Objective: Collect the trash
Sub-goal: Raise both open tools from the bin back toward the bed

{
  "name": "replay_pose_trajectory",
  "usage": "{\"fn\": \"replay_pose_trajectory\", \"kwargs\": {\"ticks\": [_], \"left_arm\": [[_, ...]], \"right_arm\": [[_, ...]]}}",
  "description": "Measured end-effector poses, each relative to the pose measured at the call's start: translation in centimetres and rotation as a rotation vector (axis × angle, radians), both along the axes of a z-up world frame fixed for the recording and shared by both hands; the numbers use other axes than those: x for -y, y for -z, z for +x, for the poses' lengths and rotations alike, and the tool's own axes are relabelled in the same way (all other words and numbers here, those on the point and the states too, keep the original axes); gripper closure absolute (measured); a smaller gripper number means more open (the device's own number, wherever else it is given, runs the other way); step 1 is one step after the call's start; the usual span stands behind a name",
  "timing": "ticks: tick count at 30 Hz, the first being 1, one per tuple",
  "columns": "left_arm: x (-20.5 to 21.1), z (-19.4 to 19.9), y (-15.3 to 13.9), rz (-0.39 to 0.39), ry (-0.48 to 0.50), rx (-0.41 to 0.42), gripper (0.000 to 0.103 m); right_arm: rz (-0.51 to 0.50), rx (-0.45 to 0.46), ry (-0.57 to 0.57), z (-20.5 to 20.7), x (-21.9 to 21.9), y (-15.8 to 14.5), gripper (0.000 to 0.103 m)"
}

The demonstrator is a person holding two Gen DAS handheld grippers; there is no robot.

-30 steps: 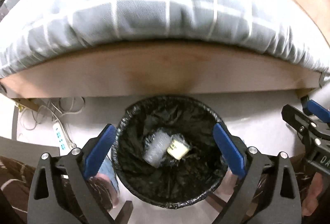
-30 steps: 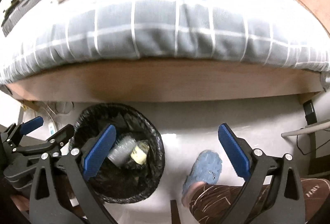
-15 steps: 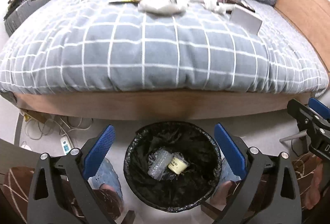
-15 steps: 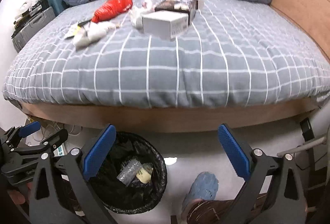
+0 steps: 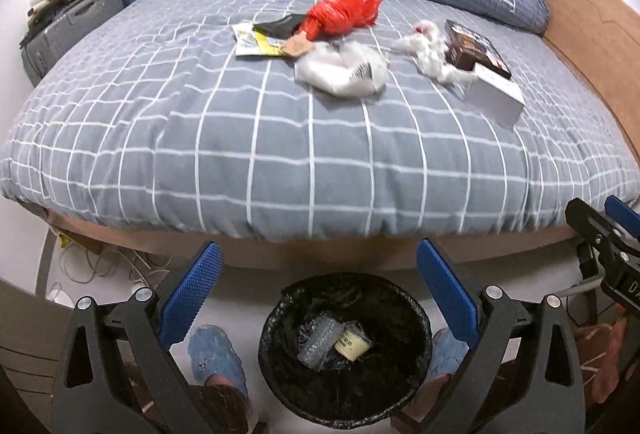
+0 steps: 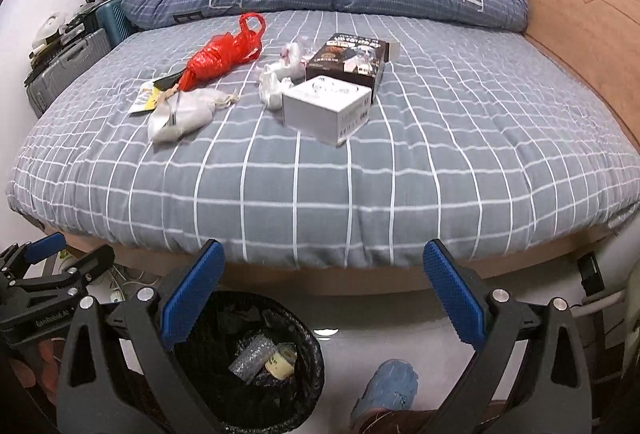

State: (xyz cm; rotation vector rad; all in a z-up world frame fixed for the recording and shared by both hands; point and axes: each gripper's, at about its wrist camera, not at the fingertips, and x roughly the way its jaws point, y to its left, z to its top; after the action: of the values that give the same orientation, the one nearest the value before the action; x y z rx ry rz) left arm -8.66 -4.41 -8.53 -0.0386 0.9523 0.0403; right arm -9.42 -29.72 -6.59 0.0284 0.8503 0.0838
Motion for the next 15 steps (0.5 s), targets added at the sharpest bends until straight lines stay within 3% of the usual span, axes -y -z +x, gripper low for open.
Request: {"fn": "replay_pose_trajectory", "kwargs": {"ticks": [15], "left_arm": [[-0.8,9.2,-1.6,-0.011,-0.027,0.025,0.007]], "right_arm": [[-0.004,0.005,0.015,9.1,-0.2,-0.2,0.008]]}}
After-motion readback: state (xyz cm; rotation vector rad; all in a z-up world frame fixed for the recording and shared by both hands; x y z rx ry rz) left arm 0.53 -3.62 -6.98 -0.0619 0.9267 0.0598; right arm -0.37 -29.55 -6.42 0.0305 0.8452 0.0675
